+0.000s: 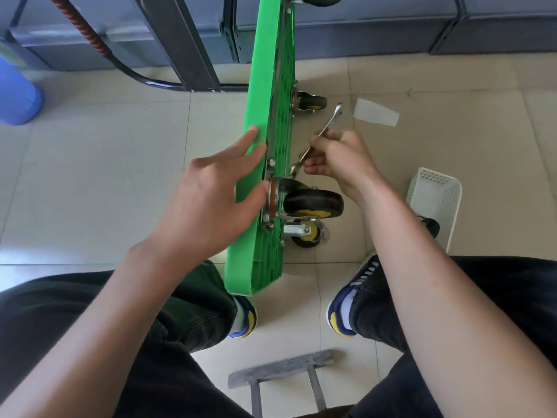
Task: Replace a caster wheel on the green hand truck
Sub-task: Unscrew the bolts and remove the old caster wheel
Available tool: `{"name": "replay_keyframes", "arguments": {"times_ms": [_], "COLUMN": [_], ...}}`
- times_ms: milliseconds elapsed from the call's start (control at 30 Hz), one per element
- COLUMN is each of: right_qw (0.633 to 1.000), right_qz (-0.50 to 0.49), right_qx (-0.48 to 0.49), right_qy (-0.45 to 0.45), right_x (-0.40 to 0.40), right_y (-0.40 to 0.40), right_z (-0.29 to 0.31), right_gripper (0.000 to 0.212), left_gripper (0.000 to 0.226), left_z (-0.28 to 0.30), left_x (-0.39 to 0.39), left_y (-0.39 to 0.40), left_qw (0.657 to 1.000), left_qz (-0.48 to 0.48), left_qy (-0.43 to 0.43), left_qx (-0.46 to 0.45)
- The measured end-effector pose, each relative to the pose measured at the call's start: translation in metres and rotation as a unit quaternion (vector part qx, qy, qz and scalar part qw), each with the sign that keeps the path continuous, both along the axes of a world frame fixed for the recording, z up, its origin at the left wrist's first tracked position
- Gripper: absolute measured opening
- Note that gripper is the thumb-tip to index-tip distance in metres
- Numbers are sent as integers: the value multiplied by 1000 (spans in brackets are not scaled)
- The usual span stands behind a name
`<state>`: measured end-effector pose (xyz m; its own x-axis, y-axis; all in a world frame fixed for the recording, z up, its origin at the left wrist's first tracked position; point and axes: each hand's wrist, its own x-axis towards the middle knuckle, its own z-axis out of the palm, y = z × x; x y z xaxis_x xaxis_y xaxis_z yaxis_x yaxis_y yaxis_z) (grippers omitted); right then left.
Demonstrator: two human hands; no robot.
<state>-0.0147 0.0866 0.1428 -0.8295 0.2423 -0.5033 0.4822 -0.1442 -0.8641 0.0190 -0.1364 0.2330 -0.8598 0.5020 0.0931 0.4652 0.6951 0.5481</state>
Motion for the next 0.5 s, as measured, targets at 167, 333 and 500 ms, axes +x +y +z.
{"name": "replay_keyframes", "arguments": {"times_ms": [167, 333, 500], "right_qw": [996, 993, 992], "right_qz": [2, 6, 35], "right_qx": [-69, -84, -84], "right_qy": [-63, -82, -91], "right_x": [-16, -26, -32], "right_y": [-2, -6, -2], "right_z": [-14, -23, -23], "right_gripper": [17, 26, 16], "left_gripper": [46, 43, 42], "left_z": [-3, -3, -4], "left_x": [-1, -1, 0], "left_y": [3, 5, 6], "left_qw": [1000, 999, 999], "left_qz": [4, 9, 14], "left_qy": [22, 32, 30], "left_qx": [17, 11, 17]}}
